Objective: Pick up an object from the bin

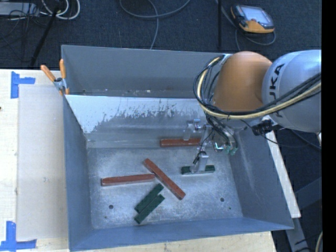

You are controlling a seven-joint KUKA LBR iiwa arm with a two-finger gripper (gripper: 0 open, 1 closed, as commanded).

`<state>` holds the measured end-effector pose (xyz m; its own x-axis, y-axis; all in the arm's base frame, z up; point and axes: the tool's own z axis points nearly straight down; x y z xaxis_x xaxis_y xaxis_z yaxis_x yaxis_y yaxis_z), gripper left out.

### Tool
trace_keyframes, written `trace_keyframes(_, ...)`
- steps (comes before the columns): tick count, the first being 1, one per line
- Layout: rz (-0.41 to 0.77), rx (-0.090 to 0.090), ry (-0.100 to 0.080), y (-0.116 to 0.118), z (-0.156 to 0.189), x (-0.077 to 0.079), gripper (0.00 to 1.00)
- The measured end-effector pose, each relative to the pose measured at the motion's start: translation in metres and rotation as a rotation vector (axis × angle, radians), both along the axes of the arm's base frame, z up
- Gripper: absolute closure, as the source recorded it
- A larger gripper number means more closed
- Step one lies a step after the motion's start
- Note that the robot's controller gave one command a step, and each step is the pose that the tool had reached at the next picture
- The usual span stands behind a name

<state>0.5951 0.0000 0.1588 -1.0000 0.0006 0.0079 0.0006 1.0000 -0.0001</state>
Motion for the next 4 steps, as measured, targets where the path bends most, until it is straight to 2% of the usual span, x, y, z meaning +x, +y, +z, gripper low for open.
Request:
trace_keyframes(1, -0.061, -0.001, -0.001, -0.061, -0.093, -0.003, 0.00)
trace_keyframes(2, -0.102, 0.000, -0.008, -0.060, -0.058, -0.014, 0.00)
trace_keyframes(3, -0.149, 0.000, -0.006, -0.064, -0.060, -0.020, 0.00)
trace_keyframes(4, -0.206, 0.000, -0.003, -0.068, -0.091, -0.028, 0.00)
